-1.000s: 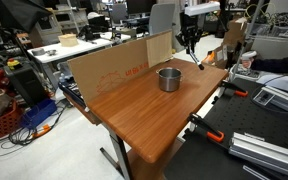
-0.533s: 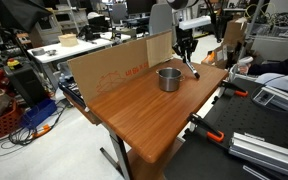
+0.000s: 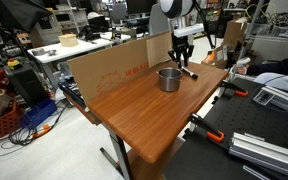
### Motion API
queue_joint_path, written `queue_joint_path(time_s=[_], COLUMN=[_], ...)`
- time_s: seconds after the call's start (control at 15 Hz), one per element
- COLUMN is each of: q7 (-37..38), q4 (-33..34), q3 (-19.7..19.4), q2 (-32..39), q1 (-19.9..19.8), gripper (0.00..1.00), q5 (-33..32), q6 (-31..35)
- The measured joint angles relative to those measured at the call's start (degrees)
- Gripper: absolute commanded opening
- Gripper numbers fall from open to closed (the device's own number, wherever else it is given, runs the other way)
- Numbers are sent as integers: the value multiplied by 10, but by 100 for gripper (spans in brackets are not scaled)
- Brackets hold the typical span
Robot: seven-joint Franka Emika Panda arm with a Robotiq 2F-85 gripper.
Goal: Put the marker on the desk
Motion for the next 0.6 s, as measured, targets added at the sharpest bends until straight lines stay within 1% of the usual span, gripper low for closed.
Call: queue_joint_path(time_s=[0.07,0.27,0.33,0.6], q7=[4,13,15,20], q4=[5,18,21,31], q3=[0,0,0,0], q2=[4,12,13,14], q1=[1,2,2,2], gripper=[76,98,100,100], q5=[0,0,0,0], q6=[-1,-7,-11,-19])
